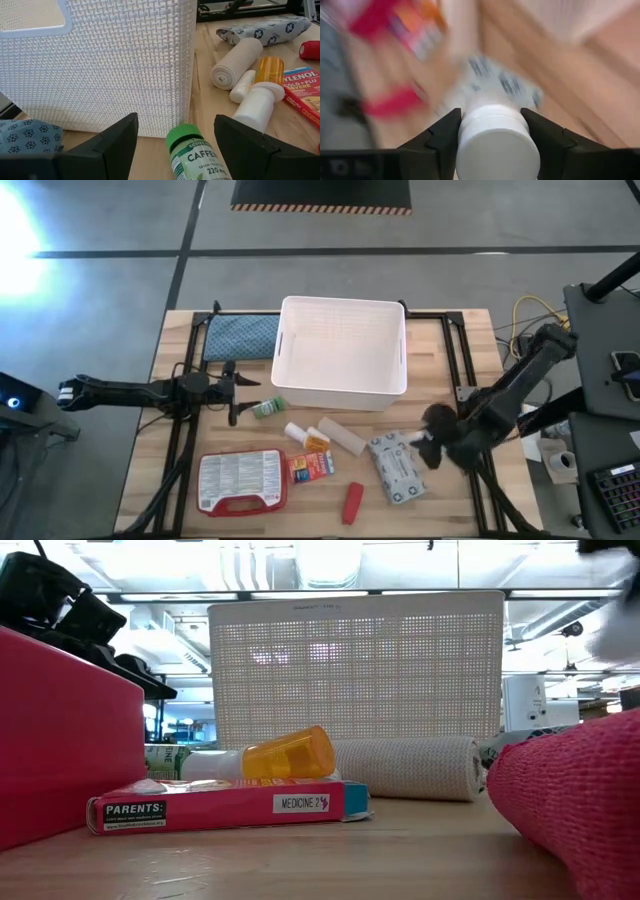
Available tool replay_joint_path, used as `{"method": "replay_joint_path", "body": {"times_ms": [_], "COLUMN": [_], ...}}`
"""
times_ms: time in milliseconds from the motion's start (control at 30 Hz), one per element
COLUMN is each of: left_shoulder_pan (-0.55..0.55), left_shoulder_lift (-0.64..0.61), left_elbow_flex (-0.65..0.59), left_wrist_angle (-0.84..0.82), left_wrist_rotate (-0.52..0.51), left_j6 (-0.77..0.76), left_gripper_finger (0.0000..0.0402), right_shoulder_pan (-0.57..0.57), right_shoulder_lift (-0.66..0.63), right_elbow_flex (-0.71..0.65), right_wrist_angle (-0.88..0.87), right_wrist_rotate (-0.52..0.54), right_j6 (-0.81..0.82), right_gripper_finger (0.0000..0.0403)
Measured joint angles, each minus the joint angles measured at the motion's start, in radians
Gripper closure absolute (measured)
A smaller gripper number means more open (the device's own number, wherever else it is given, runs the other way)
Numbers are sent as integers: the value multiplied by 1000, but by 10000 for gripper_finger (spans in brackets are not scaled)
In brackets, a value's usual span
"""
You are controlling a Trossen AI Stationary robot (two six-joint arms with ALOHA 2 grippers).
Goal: Pick & place medical supplies in basket/bin
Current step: Put the right white medicine bottle into the white bin
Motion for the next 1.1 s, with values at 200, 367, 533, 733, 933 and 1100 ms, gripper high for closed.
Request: {"method": "replay_joint_path", "body": {"times_ms": [200, 367, 533, 733, 933, 1100], "left_shoulder_pan": [0, 0, 0, 0, 0, 0], "left_shoulder_lift": [0, 0, 0, 0, 0, 0], "left_elbow_flex": [0, 0, 0, 0, 0, 0], "left_wrist_angle": [0, 0, 0, 0, 0, 0], "left_wrist_rotate": [0, 0, 0, 0, 0, 0], "left_j6": [0, 0, 0, 0, 0, 0], "left_gripper_finger": [160, 160, 160, 160, 160, 160], "right_shoulder_pan": [-48, -191, -429, -713, -908, -985], "right_shoulder_lift": [-226, -279, -249, -140, 29, 195], "right_elbow_flex": [51, 108, 168, 249, 383, 527], "right_wrist_angle": [235, 380, 370, 320, 216, -25], "right_wrist_rotate": [329, 532, 339, 74, -131, -164], "right_j6": [-217, -615, -765, -830, -952, -1030], "right_gripper_finger": [227, 227, 226, 215, 210, 180]}}
